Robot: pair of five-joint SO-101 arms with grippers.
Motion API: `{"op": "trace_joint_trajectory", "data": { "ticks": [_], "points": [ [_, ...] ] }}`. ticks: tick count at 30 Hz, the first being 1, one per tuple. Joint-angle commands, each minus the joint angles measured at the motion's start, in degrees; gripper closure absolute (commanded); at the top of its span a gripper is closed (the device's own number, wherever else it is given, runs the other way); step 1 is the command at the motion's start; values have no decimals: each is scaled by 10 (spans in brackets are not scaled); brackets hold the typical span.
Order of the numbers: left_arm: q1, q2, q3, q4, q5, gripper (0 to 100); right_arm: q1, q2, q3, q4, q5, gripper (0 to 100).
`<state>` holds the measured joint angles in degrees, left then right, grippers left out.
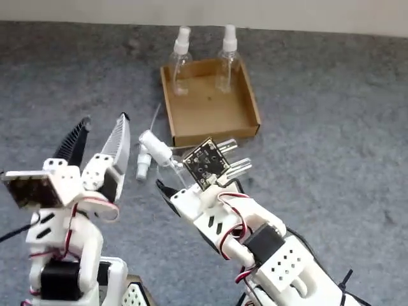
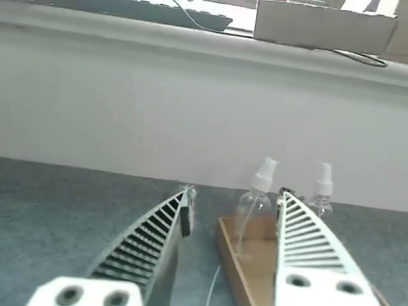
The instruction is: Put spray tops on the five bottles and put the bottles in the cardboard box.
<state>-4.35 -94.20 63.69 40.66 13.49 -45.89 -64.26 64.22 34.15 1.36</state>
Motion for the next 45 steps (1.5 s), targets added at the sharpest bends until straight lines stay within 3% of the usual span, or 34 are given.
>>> {"op": "trace_joint_trajectory", "data": {
  "ticks": [1,8,21,26,33,38,45],
  "points": [
    [7,65,10,-55,-4,839,5,-15,-7,-15,-2,995],
    [91,117,10,-55,-64,839,7,-15,-7,-15,-2,995],
    [95,117,9,-53,-65,839,7,-16,-5,-15,-1,995],
    [93,117,-46,20,-66,838,15,-16,-9,-15,-1,995],
    [45,118,-138,120,-69,837,109,-11,-33,-29,-5,995],
    [46,121,-112,180,-172,839,147,36,-106,-54,-5,995],
    [49,117,-42,214,-167,821,146,210,-257,-56,-7,995]
  ]
}}
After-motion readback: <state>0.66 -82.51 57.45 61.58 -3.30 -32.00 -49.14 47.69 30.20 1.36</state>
